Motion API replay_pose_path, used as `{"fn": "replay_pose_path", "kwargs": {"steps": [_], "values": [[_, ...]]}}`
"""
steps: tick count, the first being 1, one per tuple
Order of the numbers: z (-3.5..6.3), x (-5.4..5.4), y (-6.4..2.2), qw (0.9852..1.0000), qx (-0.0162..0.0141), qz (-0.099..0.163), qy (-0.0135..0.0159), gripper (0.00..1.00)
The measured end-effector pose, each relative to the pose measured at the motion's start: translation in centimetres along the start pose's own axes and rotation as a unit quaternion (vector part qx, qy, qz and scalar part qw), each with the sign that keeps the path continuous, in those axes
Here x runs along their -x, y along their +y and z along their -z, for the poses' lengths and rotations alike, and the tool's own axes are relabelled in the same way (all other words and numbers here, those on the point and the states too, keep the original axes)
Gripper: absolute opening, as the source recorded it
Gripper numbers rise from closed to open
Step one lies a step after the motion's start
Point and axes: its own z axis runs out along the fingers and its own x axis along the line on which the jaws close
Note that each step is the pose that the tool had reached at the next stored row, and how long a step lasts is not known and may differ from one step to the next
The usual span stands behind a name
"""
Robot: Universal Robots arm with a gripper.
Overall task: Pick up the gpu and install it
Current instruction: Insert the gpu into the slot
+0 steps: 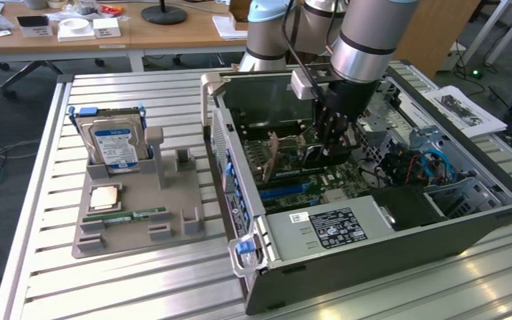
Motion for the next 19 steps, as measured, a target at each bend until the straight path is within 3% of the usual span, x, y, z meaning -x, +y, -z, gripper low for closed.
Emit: {"fn": "replay_pose_path", "kwargs": {"steps": [19], "values": [[-0.04, -0.01, 0.28, 1.0000, 0.0000, 0.000, 0.0000, 0.27]]}}
